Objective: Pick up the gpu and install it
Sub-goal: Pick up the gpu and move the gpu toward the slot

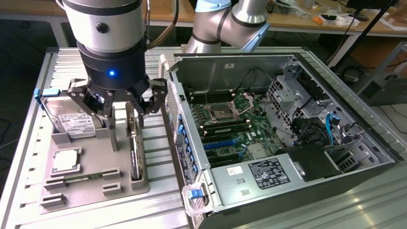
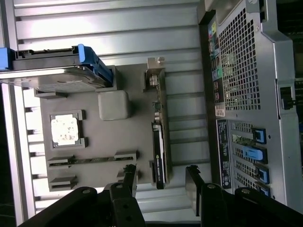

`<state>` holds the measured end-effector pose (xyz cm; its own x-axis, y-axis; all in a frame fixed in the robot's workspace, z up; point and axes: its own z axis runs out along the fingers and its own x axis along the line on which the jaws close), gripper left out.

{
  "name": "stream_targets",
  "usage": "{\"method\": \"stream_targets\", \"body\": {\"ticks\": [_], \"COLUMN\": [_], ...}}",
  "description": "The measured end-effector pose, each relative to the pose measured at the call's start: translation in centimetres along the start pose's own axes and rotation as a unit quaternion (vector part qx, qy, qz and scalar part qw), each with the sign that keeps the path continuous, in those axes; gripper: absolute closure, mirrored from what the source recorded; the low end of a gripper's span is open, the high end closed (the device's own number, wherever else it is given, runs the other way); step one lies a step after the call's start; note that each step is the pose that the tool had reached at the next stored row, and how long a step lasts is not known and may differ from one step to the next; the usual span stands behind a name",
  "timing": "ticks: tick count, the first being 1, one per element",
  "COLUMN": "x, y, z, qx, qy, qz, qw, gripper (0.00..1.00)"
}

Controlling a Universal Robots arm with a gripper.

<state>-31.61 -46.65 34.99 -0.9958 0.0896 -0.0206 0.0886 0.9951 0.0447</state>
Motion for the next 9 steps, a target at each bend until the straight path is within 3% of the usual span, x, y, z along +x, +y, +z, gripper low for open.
{"method": "stream_targets", "body": {"ticks": [9], "x": [0.01], "y": [-0.03], "z": [0.63], "qx": [0.0], "qy": [-0.0003], "qz": [0.0], "qw": [1.0], "gripper": [0.46]}}
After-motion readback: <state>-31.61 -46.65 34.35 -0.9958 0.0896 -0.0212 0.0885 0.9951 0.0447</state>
